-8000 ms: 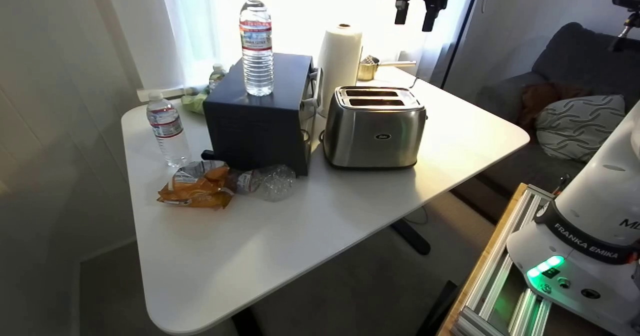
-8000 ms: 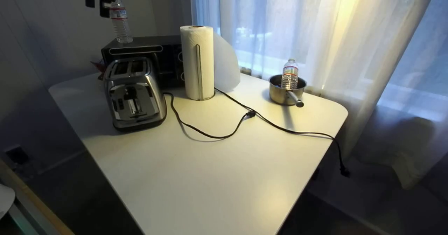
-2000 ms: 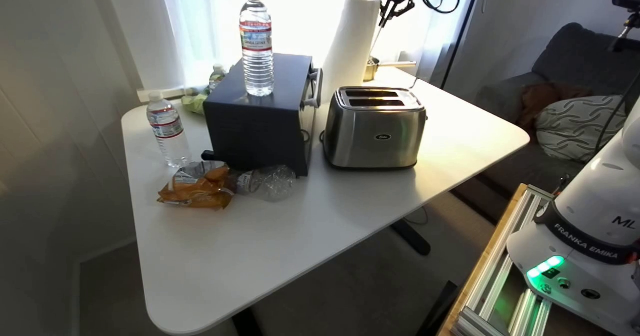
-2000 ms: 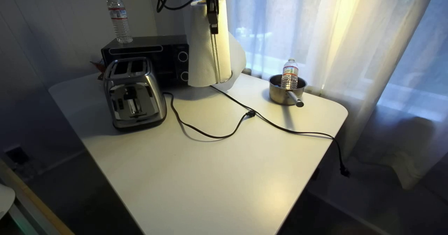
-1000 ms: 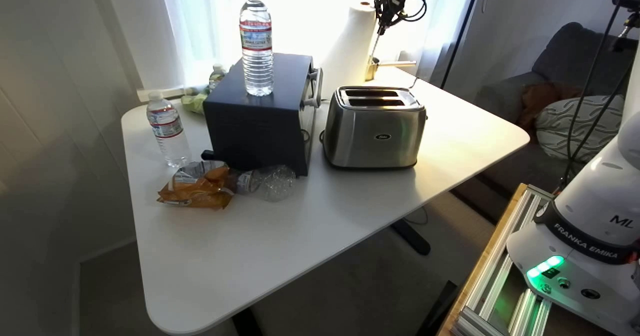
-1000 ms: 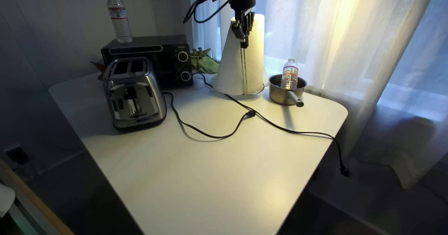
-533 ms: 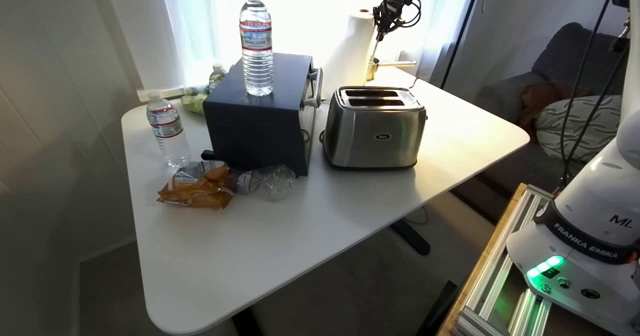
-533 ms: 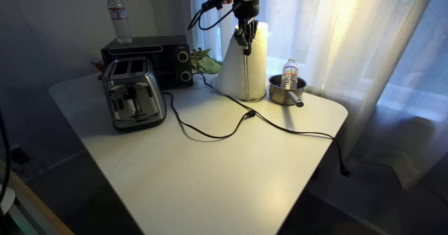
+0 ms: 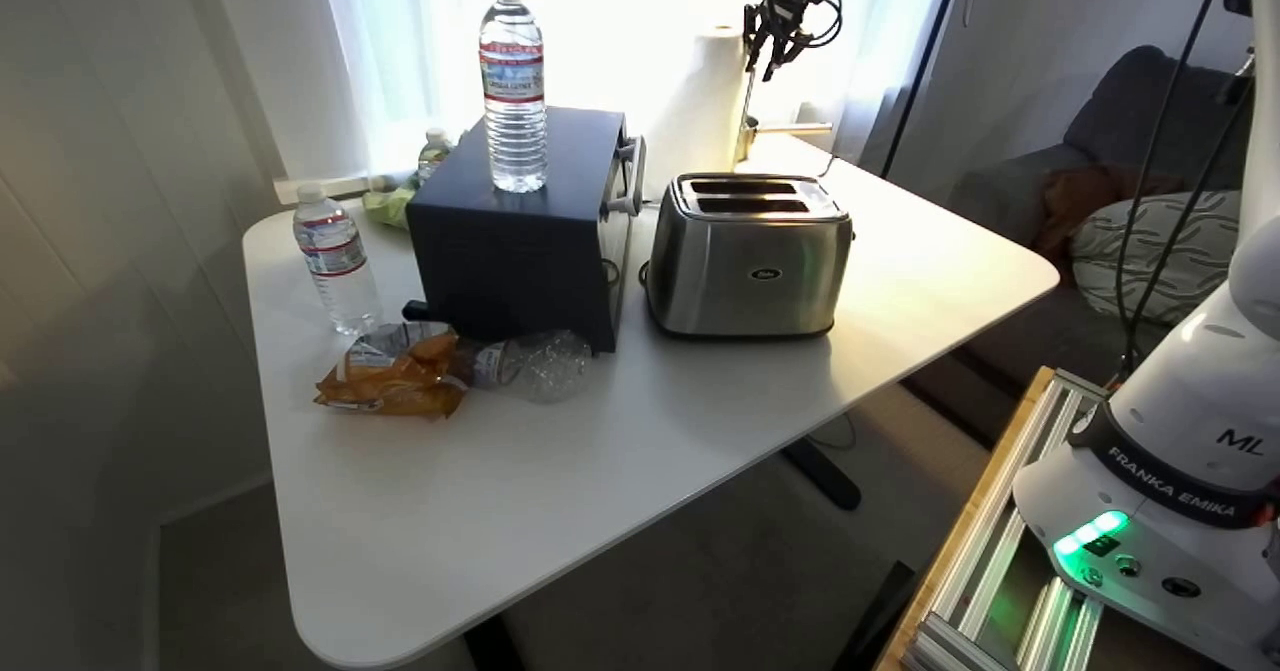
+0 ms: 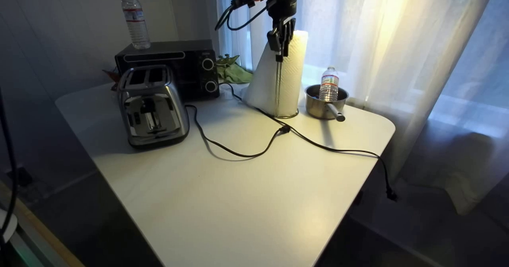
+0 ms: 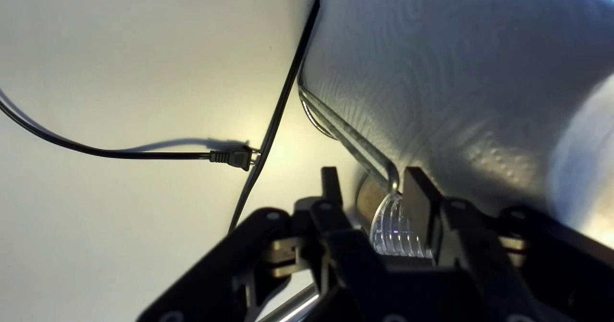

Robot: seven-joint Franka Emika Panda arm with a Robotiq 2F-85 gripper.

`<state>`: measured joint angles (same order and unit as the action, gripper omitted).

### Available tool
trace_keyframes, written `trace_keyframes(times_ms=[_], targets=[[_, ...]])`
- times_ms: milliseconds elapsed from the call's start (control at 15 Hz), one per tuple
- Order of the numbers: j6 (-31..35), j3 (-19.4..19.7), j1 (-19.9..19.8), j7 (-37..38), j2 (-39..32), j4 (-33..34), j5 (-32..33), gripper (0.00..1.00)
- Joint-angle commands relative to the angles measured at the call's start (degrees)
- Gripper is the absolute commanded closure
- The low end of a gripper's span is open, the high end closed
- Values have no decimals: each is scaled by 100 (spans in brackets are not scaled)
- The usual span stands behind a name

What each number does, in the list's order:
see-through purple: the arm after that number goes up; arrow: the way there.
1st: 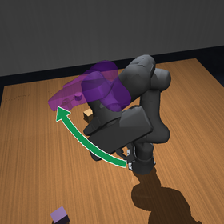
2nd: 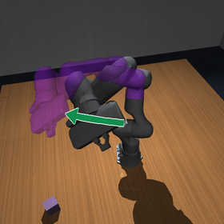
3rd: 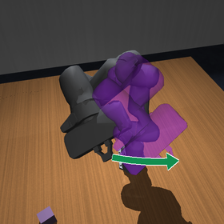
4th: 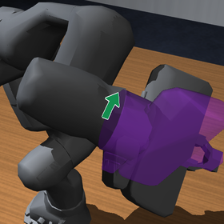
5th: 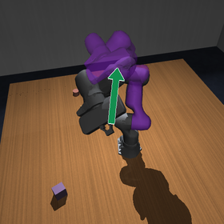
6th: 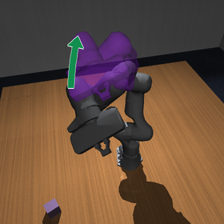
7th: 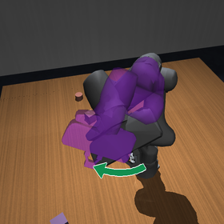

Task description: Move the silver holder to the right

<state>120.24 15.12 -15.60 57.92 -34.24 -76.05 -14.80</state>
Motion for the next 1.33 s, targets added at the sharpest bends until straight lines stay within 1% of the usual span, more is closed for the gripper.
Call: trace_keyframes(times_ms=[0, 267, 333, 467, 667, 1000, 1267], targets=[[-224, -245, -96, -417, 172, 17, -62, 28], [-10, -248, 160, -1416, 684, -667, 216, 2], [38, -247, 201, -1625, 786, -790, 241, 0], [-78, -337, 183, -2312, 1074, -1063, 220, 0], [-271, -349, 250, -3186, 1544, -1496, 280, 0], [-507, -434, 435, -4459, 2721, -2617, 459, 0], [-621, -545, 613, -5287, 3717, -3546, 801, 0]])
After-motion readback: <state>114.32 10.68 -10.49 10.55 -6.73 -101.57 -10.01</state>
